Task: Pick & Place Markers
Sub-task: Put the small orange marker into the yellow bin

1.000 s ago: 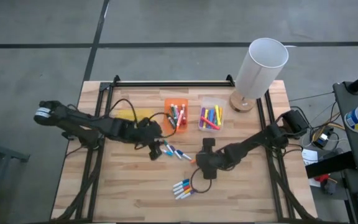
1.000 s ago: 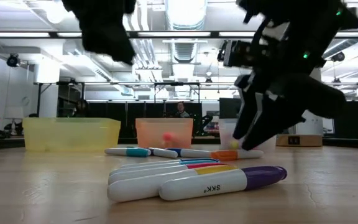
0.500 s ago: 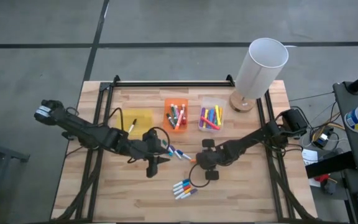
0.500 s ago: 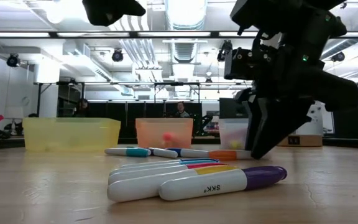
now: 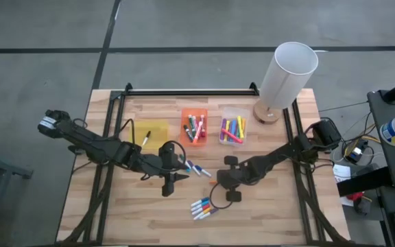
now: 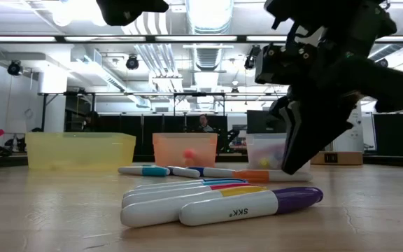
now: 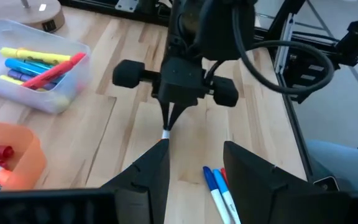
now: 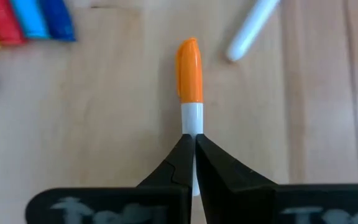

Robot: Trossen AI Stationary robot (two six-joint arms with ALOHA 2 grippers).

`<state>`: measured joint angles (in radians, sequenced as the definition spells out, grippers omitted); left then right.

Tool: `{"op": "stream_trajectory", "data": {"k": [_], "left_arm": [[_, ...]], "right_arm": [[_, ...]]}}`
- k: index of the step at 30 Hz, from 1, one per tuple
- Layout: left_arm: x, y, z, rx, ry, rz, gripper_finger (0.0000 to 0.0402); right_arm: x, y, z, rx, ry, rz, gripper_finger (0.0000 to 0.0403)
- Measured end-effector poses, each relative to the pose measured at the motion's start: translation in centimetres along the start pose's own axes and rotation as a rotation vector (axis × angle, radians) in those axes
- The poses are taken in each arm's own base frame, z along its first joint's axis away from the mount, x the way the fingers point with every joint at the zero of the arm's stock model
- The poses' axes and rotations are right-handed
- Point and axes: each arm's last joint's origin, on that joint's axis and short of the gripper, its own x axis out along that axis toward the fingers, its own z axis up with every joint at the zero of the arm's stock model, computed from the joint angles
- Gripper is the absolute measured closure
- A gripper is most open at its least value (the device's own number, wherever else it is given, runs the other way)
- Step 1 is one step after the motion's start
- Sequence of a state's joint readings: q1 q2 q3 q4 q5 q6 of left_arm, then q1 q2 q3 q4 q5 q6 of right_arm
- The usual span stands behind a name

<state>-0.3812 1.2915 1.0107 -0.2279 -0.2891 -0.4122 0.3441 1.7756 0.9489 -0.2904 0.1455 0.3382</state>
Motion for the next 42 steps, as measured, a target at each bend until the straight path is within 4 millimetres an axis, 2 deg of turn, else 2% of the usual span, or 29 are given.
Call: {"op": "stream_trajectory", "data": {"k": [8, 21, 24, 30, 33, 39, 42], "left_arm": [[0.0, 0.0, 0.0, -0.003, -0.006, -0.002, 0.0257], [0.0, 0.0, 0.1, -0.005, -0.008, -0.003, 0.0257], [0.0, 0.0, 0.1, -0.005, -0.008, -0.003, 0.0257], [0.0, 0.0, 0.1, -0.005, -0.008, -0.004, 0.0257], [0.0, 0.0, 0.1, -0.002, -0.008, -0.003, 0.0257], [0.0, 0.0, 0.1, 0.037, -0.015, 0.012, 0.0257], [0.0, 0.1, 0.1, 0.059, -0.018, 0.02, 0.0257]], "right_arm": [[0.6, 0.5, -0.1, -0.009, -0.002, 0.012, 0.0391], [0.8, 0.6, -0.5, 0.014, 0.015, 0.033, 0.0323], [1.0, 0.6, -0.5, 0.013, 0.017, 0.03, 0.0328], [1.9, 0.7, -0.8, 0.01, 0.037, 0.014, 0.0375], [2.0, 0.8, -0.7, 0.011, 0.024, 0.017, 0.038], [0.7, 0.9, 0.2, 0.016, -0.023, 0.03, 0.038], [-0.5, 1.0, 1.4, 0.02, -0.088, 0.03, 0.038]]}}
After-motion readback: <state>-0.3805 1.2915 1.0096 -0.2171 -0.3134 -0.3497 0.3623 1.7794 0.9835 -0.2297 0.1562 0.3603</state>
